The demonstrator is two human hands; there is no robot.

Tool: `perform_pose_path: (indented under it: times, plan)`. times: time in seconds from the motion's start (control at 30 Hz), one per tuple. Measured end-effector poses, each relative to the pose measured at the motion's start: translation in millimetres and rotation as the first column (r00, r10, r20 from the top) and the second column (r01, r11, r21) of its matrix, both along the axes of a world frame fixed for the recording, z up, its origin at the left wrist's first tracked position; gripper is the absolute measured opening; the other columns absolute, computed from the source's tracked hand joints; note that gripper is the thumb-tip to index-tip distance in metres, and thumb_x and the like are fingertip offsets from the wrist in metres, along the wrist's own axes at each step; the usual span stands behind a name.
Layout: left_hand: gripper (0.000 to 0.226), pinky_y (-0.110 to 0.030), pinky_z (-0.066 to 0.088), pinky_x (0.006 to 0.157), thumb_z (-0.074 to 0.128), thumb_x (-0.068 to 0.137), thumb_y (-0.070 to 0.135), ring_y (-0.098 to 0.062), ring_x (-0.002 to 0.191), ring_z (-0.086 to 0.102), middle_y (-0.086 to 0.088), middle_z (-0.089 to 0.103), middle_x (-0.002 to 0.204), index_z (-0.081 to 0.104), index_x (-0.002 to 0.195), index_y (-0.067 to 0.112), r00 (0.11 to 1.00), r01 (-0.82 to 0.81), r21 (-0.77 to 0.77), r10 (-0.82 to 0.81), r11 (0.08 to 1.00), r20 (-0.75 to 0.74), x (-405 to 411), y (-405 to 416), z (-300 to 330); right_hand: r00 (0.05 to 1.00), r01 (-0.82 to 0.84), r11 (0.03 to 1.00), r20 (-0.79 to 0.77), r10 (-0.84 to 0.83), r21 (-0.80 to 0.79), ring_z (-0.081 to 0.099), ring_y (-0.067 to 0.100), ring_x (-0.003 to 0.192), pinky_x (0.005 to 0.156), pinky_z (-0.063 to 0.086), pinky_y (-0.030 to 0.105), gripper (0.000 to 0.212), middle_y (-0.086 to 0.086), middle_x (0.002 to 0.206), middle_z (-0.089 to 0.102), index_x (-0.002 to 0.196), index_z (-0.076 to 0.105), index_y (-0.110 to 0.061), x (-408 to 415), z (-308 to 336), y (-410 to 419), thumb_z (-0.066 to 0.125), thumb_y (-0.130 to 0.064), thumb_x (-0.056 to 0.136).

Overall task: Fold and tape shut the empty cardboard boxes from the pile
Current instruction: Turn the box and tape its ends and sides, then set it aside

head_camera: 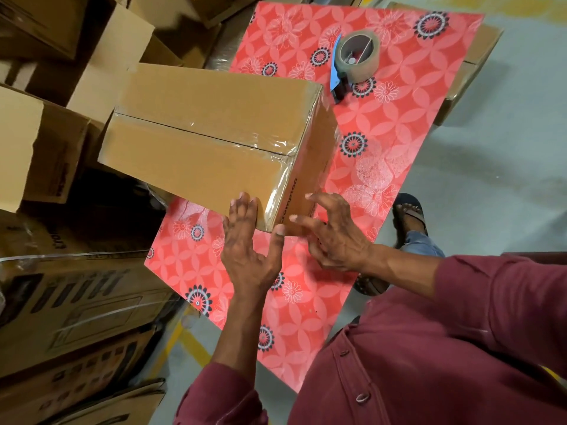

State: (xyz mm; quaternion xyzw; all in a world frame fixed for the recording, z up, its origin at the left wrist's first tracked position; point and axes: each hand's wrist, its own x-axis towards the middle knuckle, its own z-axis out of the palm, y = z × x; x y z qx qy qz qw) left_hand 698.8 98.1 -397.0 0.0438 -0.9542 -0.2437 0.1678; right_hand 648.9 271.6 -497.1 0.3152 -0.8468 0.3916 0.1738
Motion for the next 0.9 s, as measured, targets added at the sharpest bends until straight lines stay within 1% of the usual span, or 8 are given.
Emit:
perform_pose_path:
  times: [0.13, 0.33, 0.43, 0.53, 0.67, 0.73, 0.8, 0.9]
  plan:
    - [0.056, -0.054, 0.042, 0.117, 0.074, 0.095, 0.036, -0.028, 0.147, 0.046, -0.013, 0.055, 0.152, 0.064, 0.14, 0.006, 0.998, -0.025, -0.062, 0.022, 0.998, -0.056, -3, -3, -6, 0.998, 0.043, 0.999, 0.052, -0.043, 0.009, 0.042, 0.039, 0.132, 0.112, 0.033, 0.055, 0.08, 0.017, 0.147, 0.031, 0.147, 0.043, -0.02, -3, 5, -6, 0.069, -0.012, 0.072]
    - [0.058, -0.057, 0.051, 0.107, 0.08, 0.091, 0.032, -0.034, 0.145, 0.048, -0.016, 0.056, 0.15, 0.064, 0.139, 0.002, 0.997, 0.021, -0.154, -0.032, 0.988, -0.074, -3, -13, -12, 0.991, 0.036, 0.999, 0.124, -0.039, 0.029, 0.04, 0.037, 0.132, 0.111, 0.032, 0.052, 0.083, 0.016, 0.146, 0.031, 0.145, 0.043, -0.021, 3, 9, -5, 0.066, -0.009, 0.066]
    - [0.064, -0.054, 0.046, 0.114, 0.08, 0.091, 0.033, -0.033, 0.149, 0.042, -0.014, 0.052, 0.155, 0.059, 0.144, 0.003, 0.998, 0.047, -0.168, -0.053, 0.985, -0.033, 0, -11, -12, 0.99, 0.006, 0.998, 0.137, -0.015, 0.065, 0.041, 0.038, 0.131, 0.11, 0.034, 0.053, 0.083, 0.015, 0.146, 0.03, 0.145, 0.042, -0.022, 5, 12, -3, 0.065, -0.008, 0.067]
    - [0.075, -0.042, 0.031, 0.126, 0.083, 0.087, 0.037, -0.032, 0.153, 0.036, -0.012, 0.047, 0.158, 0.054, 0.148, 0.003, 0.995, 0.095, -0.122, -0.093, 0.988, 0.019, 2, -16, -7, 0.994, -0.006, 0.996, 0.109, -0.003, 0.084, 0.044, 0.04, 0.13, 0.11, 0.033, 0.053, 0.083, 0.017, 0.146, 0.031, 0.146, 0.042, -0.022, 5, 17, 1, 0.065, -0.008, 0.067]
    - [0.092, -0.037, 0.026, 0.127, 0.087, 0.081, 0.04, -0.028, 0.158, 0.026, -0.008, 0.037, 0.165, 0.045, 0.155, 0.005, 0.973, 0.215, -0.111, -0.203, 0.97, 0.115, 5, -30, -2, 0.999, -0.023, 0.977, 0.03, 0.017, 0.21, 0.04, 0.045, 0.134, 0.112, 0.03, 0.058, 0.091, 0.022, 0.152, 0.025, 0.157, 0.031, -0.026, 6, 17, 0, 0.064, -0.015, 0.074]
    - [0.085, -0.034, 0.035, 0.122, 0.086, 0.083, 0.038, -0.024, 0.155, 0.032, -0.002, 0.04, 0.163, 0.048, 0.154, 0.011, 0.981, 0.182, -0.184, -0.167, 0.966, 0.093, 4, -33, -2, 0.999, -0.04, 0.951, -0.001, 0.043, 0.307, 0.035, 0.047, 0.138, 0.116, 0.027, 0.061, 0.095, 0.025, 0.156, 0.021, 0.161, 0.022, -0.031, 12, 12, -7, 0.06, -0.018, 0.075]
    - [0.072, -0.032, 0.047, 0.111, 0.079, 0.087, 0.043, -0.019, 0.149, 0.042, 0.004, 0.047, 0.158, 0.056, 0.15, 0.017, 0.992, 0.125, -0.26, -0.118, 0.958, 0.041, 0, -34, -2, 0.999, -0.049, 0.919, 0.001, 0.053, 0.391, 0.03, 0.047, 0.144, 0.117, 0.025, 0.063, 0.1, 0.025, 0.16, 0.016, 0.162, 0.015, -0.036, 19, 3, -13, 0.059, -0.018, 0.073]
    - [0.065, -0.035, 0.056, 0.098, 0.069, 0.086, 0.052, -0.019, 0.139, 0.054, 0.001, 0.059, 0.148, 0.065, 0.142, 0.018, 0.988, 0.147, -0.359, -0.154, 0.922, 0.008, -8, -38, -1, 0.995, -0.101, 0.841, 0.072, 0.073, 0.531, 0.025, 0.044, 0.15, 0.115, 0.028, 0.066, 0.108, 0.022, 0.166, 0.006, 0.163, 0.008, -0.041, 20, -5, -5, 0.064, -0.018, 0.074]
